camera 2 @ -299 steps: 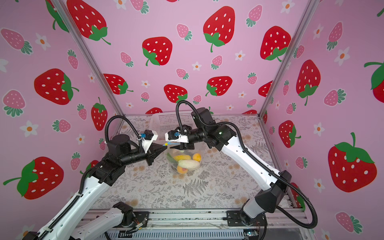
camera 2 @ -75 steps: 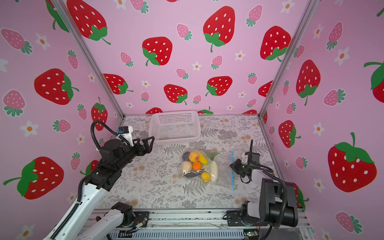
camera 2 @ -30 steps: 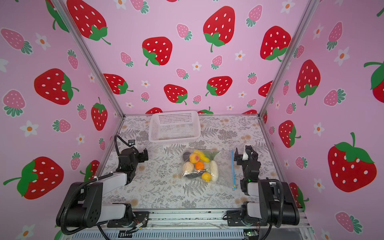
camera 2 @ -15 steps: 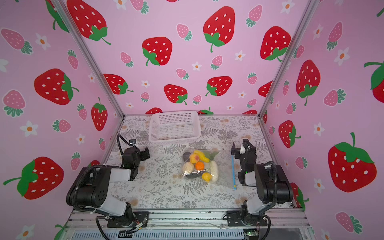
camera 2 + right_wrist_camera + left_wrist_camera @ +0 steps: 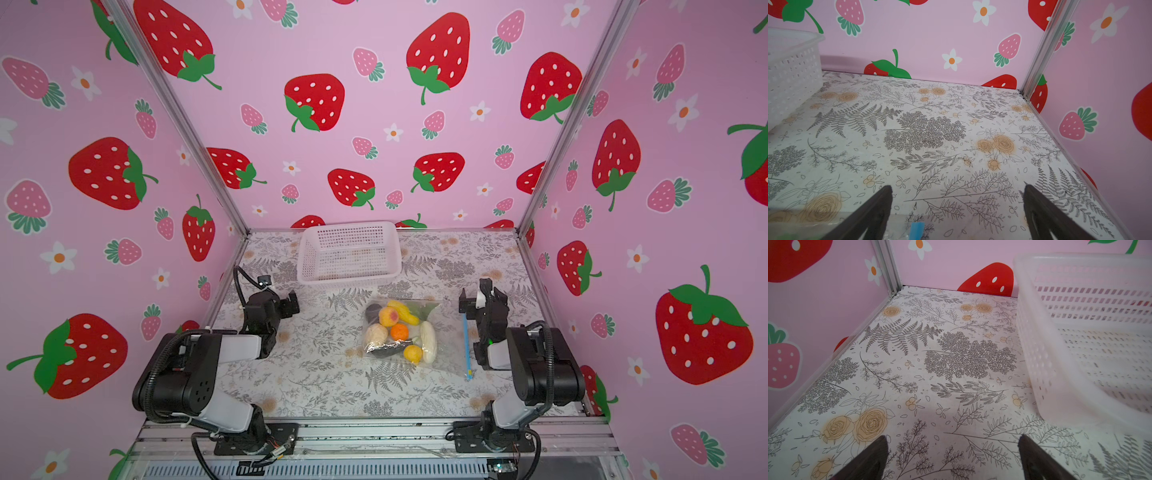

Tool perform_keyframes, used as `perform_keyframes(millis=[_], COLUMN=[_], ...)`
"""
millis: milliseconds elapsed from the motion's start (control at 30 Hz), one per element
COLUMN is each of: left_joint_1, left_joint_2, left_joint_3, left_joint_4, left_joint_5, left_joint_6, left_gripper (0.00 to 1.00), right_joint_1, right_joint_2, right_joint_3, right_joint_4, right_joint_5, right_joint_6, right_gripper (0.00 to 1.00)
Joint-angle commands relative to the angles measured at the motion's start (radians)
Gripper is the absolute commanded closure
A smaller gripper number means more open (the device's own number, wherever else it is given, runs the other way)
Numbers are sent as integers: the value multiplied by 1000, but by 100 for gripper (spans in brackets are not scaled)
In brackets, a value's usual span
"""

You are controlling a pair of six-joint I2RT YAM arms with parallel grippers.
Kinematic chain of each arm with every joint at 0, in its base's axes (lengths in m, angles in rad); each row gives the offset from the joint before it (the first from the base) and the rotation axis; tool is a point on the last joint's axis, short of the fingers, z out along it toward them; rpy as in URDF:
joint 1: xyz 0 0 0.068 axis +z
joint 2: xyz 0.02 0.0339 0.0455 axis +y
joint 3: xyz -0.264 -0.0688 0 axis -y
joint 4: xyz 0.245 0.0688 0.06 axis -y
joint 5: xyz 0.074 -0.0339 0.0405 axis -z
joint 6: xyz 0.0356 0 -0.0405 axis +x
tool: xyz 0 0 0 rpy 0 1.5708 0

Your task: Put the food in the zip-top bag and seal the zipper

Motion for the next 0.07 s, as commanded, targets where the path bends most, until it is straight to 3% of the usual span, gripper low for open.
perform_keyframes(millis=[0, 33], left_joint_1=[3, 4], left_joint_2=[0, -2], left_joint_3=[11, 8], left_joint_4=[2, 7], left_joint_5=[-21, -19], left_joint_6=[-4, -2], left_gripper=[1, 1], right_joint_1=[0, 0], right_joint_2=[-11, -17], right_joint_3=[-16, -23], right_joint_4=[40, 39], right_joint_5=[13, 16], right_joint_6=[-7, -7], right_gripper=[1, 1])
